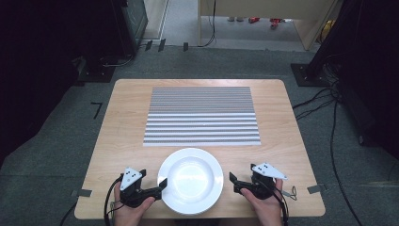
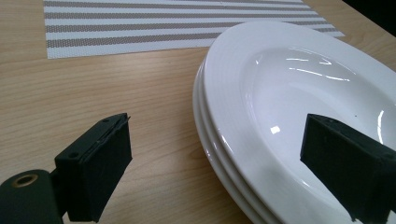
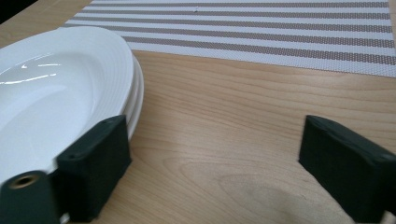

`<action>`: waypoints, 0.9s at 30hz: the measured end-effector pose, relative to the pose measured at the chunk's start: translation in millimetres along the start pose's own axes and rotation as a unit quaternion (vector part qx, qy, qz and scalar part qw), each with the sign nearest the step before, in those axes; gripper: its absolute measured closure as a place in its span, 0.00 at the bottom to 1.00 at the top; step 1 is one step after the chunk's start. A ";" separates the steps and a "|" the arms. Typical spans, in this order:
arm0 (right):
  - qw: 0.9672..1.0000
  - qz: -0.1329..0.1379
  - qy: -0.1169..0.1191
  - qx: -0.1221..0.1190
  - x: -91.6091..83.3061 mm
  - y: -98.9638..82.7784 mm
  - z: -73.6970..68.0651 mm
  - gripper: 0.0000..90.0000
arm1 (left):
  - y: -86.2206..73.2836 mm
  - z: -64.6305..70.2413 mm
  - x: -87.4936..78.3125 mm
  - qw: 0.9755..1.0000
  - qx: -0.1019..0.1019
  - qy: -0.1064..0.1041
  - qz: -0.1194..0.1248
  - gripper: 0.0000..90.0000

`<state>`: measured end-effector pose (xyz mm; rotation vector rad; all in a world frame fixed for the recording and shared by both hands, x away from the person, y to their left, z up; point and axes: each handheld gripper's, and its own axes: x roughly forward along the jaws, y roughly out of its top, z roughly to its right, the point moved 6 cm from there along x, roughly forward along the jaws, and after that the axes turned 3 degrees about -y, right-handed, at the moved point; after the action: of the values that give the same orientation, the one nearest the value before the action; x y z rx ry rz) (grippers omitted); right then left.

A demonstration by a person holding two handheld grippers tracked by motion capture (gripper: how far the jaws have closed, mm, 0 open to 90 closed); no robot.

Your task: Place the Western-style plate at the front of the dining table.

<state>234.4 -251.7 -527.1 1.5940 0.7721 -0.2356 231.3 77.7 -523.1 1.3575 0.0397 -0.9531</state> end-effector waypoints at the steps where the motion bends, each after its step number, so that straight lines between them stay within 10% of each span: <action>1: 1.000 0.000 -0.005 0.002 1.2 -0.1 -2.3 0.18 | -0.7 1.2 1.0 1.000 0.002 -0.001 -0.003 0.10; 27: 0.998 -0.011 0.043 0.041 12.0 4.5 -31.4 0.45 | -8.4 7.5 12.1 0.999 0.011 0.010 -0.029 0.11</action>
<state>237.3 -218.0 -524.2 1.6823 0.8560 -0.2178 230.5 65.6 -534.3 1.3915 0.0847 -0.9921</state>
